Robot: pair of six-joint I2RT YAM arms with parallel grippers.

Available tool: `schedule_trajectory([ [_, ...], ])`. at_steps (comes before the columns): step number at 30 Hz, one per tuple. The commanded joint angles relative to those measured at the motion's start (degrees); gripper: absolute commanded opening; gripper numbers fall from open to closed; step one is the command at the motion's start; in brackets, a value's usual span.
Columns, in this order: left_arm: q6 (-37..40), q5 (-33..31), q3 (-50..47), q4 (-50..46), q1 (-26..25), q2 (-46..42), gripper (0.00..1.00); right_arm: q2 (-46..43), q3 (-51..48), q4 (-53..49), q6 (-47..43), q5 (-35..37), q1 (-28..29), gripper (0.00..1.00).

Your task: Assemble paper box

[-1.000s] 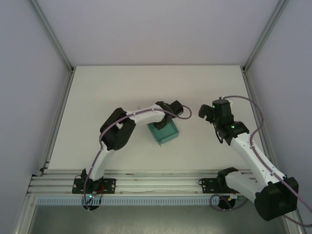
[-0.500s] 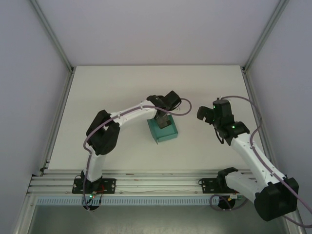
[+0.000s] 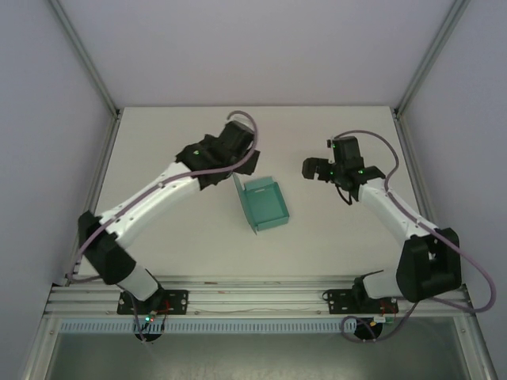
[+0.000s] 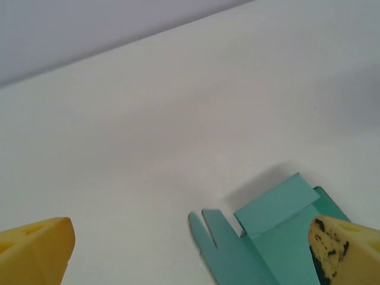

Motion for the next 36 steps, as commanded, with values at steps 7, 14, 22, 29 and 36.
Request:
schedule_trajectory([
  [7,-19.3,11.2,-10.1,-5.1,-3.1,3.6,1.00,1.7,0.2,1.4,5.4,3.4,-0.2,1.00],
  [14,-7.1,15.0,-9.1,-0.1,-3.1,6.6,0.33,1.7,-0.9,0.9,3.4,1.2,-0.1,1.00],
  [22,29.0,12.2,-13.4,13.0,-3.1,4.5,0.00,0.1,-1.4,-1.6,-4.7,-7.7,-0.1,1.00],
  [29,47.6,16.5,-13.0,17.7,-2.8,6.6,0.00,1.0,-3.3,-1.5,-8.7,-21.9,-0.1,0.84],
  [36,46.0,18.7,-7.4,14.5,-1.9,11.7,0.00,9.2,-3.1,2.7,-5.1,-32.3,-0.2,0.71],
])
